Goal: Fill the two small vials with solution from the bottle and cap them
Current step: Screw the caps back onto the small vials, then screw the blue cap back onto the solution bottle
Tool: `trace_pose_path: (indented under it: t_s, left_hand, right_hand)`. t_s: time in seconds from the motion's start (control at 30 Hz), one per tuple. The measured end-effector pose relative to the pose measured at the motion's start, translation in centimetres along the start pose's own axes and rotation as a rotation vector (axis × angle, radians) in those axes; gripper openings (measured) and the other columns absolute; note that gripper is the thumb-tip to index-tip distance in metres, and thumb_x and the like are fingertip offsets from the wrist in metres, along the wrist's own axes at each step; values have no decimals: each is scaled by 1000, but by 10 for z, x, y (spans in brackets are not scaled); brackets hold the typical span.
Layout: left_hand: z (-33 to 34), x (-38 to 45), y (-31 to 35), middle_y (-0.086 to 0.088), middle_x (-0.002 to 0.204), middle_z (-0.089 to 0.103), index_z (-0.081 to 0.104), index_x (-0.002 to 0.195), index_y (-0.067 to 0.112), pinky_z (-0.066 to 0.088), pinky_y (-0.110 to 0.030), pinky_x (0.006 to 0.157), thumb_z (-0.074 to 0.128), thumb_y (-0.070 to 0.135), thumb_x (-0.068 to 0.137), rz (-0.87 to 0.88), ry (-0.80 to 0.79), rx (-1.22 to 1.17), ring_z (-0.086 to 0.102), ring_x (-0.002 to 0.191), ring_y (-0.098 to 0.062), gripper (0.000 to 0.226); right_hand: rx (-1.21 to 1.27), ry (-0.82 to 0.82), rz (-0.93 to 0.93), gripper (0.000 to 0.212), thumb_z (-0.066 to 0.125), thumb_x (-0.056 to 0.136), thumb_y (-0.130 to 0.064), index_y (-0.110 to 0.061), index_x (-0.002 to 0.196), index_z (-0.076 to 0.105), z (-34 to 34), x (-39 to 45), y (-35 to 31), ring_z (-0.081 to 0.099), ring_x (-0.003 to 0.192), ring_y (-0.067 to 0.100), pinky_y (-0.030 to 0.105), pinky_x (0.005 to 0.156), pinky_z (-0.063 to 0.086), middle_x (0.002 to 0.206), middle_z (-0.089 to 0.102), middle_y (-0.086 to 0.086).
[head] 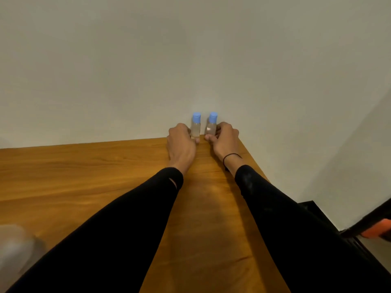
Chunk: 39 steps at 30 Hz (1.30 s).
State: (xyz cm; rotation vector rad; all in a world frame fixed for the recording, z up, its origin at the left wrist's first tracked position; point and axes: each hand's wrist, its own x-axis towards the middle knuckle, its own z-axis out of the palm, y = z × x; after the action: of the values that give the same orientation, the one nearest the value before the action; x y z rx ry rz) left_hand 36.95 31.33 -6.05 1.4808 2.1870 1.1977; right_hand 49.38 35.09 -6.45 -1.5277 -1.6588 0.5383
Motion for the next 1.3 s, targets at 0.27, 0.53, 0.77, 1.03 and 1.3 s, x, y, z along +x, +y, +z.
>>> trace_pose_path:
  t_s: [0.27, 0.53, 0.77, 1.03, 1.3]
  left_hand:
    - [-63, -103, 17, 0, 118, 71, 66, 128, 17, 53, -28, 80, 81, 26, 94, -80, -41, -53, 68, 104, -18, 38]
    - [-179, -271, -4, 13, 101, 74, 68, 111, 32, 64, -40, 85, 70, 29, 97, -51, -26, -134, 71, 96, -10, 15]
    - [-294, -358, -68, 15, 87, 72, 70, 105, 26, 55, -15, 68, 75, 23, 95, -87, 77, -196, 68, 78, 3, 12]
    - [-358, -345, -117, 7, 103, 70, 68, 120, 21, 57, -26, 79, 86, 22, 85, -153, 93, -206, 68, 92, -10, 40]
    - [-354, -295, -116, 1, 141, 60, 55, 145, 23, 60, -40, 97, 93, 36, 76, -21, 48, -137, 60, 118, -15, 80]
  right_hand:
    - [30, -108, 58, 44, 72, 97, -15, -13, 137, 54, -43, -94, -31, 62, 112, 26, 40, 96, 55, 125, 60, 8]
    - [200, -313, -102, 18, 54, 104, -8, -22, 110, 65, -83, -297, -101, 70, 95, 13, 31, 81, 61, 103, 72, -4]
    - [-91, -661, -406, 38, 64, 100, -33, -31, 136, 52, -75, -388, -149, 60, 106, 16, 33, 83, 51, 124, 58, -7]
    - [-485, -766, -650, 21, 59, 103, -16, -20, 123, 59, -45, -408, -177, 60, 105, 27, 43, 91, 55, 125, 55, 5]
    - [-54, -410, -603, 22, 63, 104, -17, -18, 125, 67, -66, -373, -208, 54, 99, 13, 16, 83, 45, 113, 54, -1]
